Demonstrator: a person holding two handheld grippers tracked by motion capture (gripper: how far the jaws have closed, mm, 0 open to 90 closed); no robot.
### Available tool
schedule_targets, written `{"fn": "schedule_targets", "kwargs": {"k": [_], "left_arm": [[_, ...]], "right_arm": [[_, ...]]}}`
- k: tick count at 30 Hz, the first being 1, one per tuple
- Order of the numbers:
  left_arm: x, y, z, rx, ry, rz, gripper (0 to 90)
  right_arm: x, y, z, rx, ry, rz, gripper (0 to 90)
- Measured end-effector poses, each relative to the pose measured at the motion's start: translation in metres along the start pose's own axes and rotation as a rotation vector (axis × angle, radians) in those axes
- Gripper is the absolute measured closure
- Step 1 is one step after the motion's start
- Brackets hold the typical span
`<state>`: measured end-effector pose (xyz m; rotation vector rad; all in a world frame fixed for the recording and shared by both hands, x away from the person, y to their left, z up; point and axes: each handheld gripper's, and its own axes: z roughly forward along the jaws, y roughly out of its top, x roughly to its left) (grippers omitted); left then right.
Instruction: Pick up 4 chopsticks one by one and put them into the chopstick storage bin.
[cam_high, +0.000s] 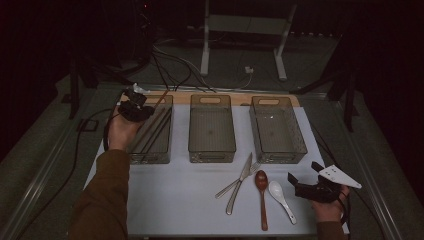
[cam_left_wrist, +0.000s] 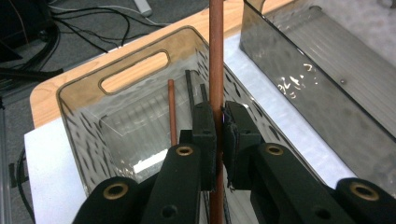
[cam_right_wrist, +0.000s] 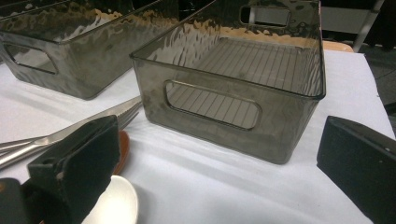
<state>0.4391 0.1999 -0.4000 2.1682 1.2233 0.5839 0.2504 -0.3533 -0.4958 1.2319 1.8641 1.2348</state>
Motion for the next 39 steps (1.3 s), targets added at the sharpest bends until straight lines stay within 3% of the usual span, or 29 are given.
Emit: {"fn": "schedule_targets", "kwargs": {"k": [9,14,16,19,22,27,33,39], "left_arm": [[0.001,-0.004,0.013,0.042,0.005,-0.011,85.3],[0.006,-0.012,0.022,0.066,0.008,-0.061,83.9],[0.01,-0.016,0.025,0.066,-0.009,-0.109,65.2],[0.014,-0.021,0.025,0.057,-0.023,-0.158,46.8],[0.017,-0.024,0.022,0.036,-0.039,-0.187,40.8],[0.015,-0.025,0.014,0.007,-0.058,-0.168,37.3],[0.012,-0.025,0.007,-0.013,-0.057,-0.173,19.1],[0.007,-0.025,0.0,-0.045,-0.079,-0.175,11.9]], "right_arm": [[0.001,0.0,0.0,0.001,-0.001,0.0,0.0],[0.0,0.0,-0.001,-0.001,-0.001,-0.001,0.0],[0.0,0.0,-0.001,-0.001,-0.002,0.001,0.0],[0.0,0.0,-0.001,-0.002,-0.002,0.0,0.0],[0.0,0.0,-0.001,-0.001,-0.002,0.001,0.0],[0.0,0.0,-0.001,0.0,-0.003,0.0,0.0],[0.0,0.0,-0.001,-0.001,-0.003,0.001,0.0],[0.0,0.0,-0.001,0.0,-0.003,0.0,0.0]]}}
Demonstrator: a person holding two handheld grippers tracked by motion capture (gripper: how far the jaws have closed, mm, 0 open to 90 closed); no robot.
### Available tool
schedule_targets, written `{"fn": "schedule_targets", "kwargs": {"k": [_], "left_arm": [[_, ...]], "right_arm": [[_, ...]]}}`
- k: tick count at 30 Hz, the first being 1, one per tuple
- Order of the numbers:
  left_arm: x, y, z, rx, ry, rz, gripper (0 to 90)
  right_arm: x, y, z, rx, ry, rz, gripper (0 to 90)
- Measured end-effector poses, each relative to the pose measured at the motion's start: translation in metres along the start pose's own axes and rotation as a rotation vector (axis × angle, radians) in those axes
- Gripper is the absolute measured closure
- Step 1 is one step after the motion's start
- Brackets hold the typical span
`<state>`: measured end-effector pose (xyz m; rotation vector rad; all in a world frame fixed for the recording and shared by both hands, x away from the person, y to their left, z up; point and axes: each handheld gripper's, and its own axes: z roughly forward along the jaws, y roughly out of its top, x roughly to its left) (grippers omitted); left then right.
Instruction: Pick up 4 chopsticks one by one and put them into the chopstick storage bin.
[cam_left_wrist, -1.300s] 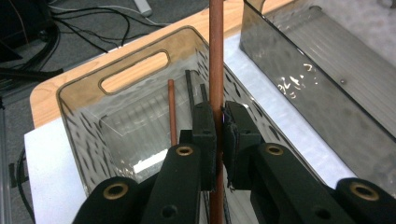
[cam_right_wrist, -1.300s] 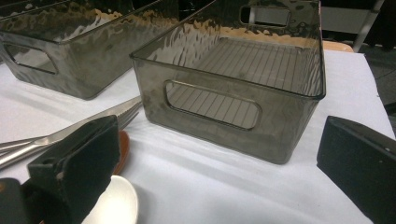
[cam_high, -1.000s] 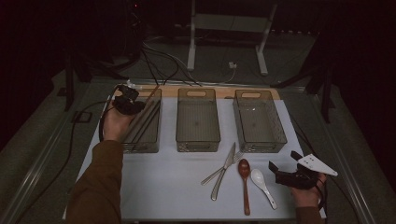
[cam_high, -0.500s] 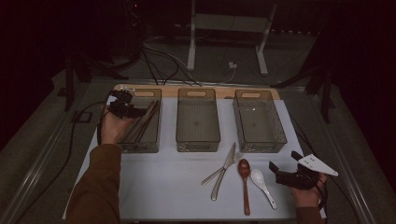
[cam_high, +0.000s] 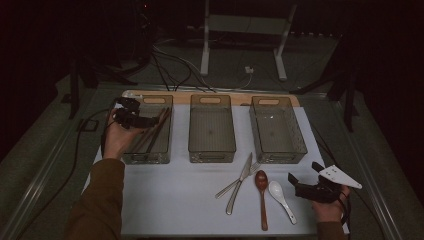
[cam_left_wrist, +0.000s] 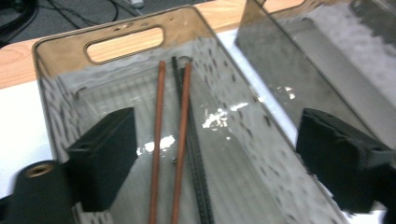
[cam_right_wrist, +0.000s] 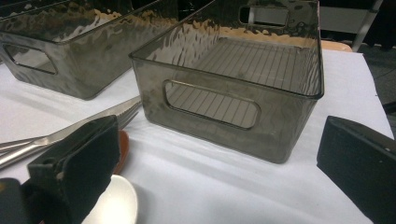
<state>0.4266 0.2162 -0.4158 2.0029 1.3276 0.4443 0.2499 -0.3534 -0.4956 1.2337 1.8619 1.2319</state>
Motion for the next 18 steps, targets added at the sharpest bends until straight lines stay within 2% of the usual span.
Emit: {"fn": "schedule_targets", "kwargs": {"k": [6,9,18], "left_arm": [[-0.009,0.0,-0.004,-0.01,-0.022,0.026,2.5],[-0.017,0.001,-0.005,-0.014,-0.024,0.049,1.9],[-0.034,-0.008,-0.017,-0.075,-0.064,0.093,1.6]], "right_arm": [[0.0,0.0,0.0,0.0,0.0,0.0,0.0],[0.0,0.0,0.0,0.0,0.0,0.001,0.0],[0.0,0.0,0.0,0.0,0.001,0.0,0.0]]}}
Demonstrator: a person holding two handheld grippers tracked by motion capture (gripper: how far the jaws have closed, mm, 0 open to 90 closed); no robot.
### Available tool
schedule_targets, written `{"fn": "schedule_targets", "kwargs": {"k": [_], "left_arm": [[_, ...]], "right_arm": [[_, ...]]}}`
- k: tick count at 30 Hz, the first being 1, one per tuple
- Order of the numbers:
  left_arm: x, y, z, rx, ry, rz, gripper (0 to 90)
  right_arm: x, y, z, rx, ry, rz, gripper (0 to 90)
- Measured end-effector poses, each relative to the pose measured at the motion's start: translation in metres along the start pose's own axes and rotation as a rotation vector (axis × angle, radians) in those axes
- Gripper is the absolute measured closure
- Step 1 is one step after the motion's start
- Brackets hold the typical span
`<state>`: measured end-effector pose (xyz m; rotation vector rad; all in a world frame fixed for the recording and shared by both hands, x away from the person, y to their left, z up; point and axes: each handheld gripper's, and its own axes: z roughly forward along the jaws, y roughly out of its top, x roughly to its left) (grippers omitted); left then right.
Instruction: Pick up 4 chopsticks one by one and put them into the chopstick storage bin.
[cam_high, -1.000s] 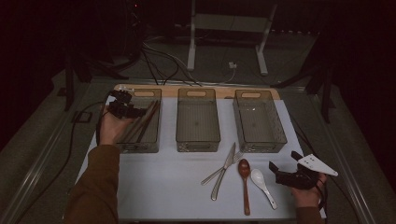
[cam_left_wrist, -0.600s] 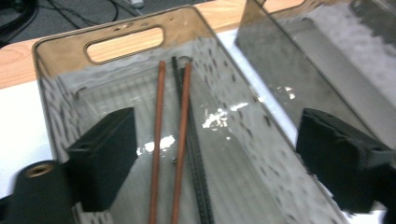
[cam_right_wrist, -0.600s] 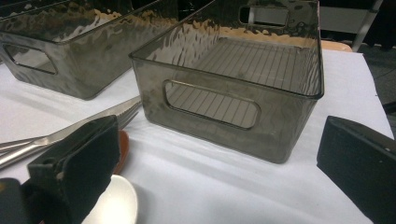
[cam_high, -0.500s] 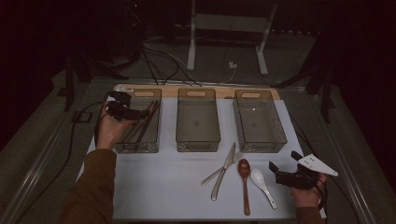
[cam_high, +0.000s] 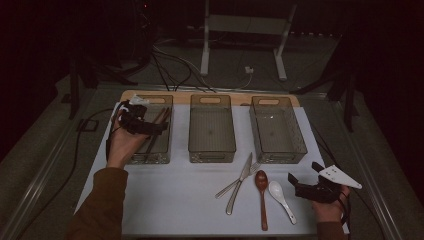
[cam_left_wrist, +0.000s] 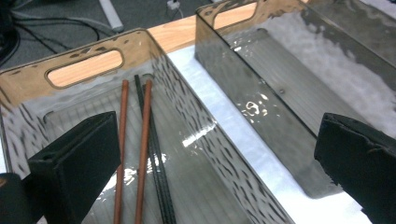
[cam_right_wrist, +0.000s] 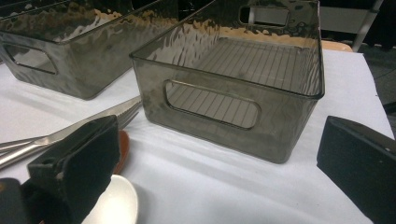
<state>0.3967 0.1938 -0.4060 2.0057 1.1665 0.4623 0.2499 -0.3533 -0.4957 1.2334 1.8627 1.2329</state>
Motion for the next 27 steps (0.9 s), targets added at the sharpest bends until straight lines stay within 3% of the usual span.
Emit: {"fn": "schedule_targets", "kwargs": {"k": [2,9,27], "left_arm": [[-0.002,-0.003,-0.003,-0.008,0.009,0.016,1.6],[-0.009,-0.02,-0.017,-0.054,-0.001,0.017,1.6],[-0.029,-0.08,-0.055,-0.185,0.004,-0.001,1.6]], "right_arm": [[0.0,0.0,0.0,0.0,0.0,-0.001,0.0],[0.0,0.0,0.0,0.002,-0.001,0.0,0.0],[0.001,0.001,-0.001,0.005,-0.001,0.002,0.0]]}}
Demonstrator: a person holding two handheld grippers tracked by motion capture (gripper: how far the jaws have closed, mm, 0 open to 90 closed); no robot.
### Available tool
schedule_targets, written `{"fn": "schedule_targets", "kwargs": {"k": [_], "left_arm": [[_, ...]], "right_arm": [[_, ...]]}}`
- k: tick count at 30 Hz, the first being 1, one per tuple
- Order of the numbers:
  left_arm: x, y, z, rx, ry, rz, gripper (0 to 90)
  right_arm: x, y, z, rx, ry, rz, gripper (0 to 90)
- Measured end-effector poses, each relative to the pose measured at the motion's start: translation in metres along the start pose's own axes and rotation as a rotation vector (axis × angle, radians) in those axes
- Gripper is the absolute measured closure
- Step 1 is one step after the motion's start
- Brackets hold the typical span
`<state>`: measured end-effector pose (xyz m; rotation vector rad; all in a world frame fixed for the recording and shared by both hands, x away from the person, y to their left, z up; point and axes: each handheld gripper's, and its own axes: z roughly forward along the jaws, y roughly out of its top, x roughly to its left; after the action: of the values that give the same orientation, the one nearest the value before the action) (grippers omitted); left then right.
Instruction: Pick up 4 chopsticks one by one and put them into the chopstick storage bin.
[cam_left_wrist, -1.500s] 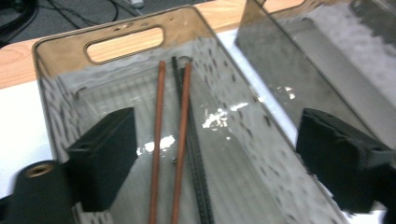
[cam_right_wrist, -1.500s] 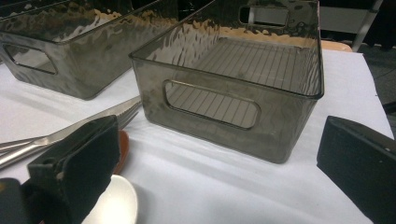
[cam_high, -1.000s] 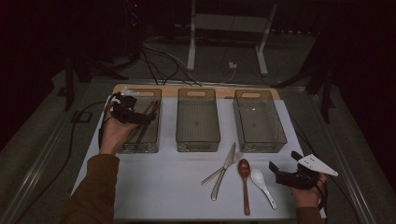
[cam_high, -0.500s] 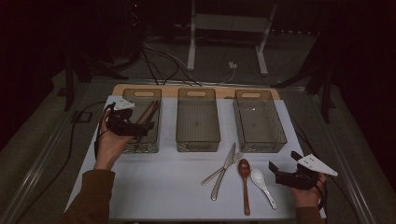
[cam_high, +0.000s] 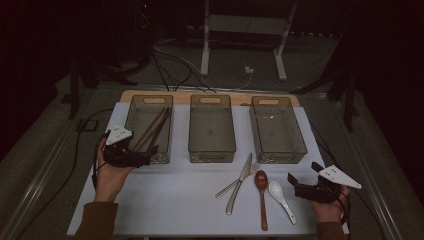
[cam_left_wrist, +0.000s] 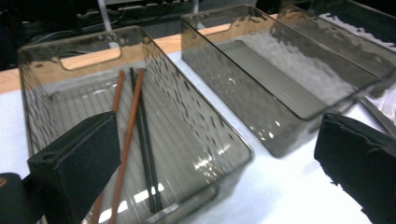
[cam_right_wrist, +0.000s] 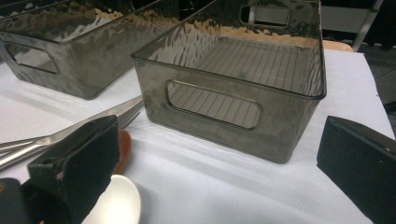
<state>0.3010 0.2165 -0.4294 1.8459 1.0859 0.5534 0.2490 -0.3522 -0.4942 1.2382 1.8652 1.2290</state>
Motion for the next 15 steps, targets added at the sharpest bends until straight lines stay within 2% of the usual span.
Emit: {"fn": "schedule_targets", "kwargs": {"k": [3,11,15], "left_arm": [[-0.005,-0.01,-0.006,-0.013,-0.005,0.001,1.6],[-0.011,-0.033,-0.016,-0.047,0.01,0.004,1.6],[-0.012,-0.044,-0.018,-0.052,0.022,0.002,1.6]], "right_arm": [[0.0,0.001,-0.002,-0.008,0.002,0.022,0.0],[0.003,0.012,-0.007,0.005,-0.012,0.016,0.0],[0.002,0.021,-0.009,0.02,0.004,0.028,0.0]]}}
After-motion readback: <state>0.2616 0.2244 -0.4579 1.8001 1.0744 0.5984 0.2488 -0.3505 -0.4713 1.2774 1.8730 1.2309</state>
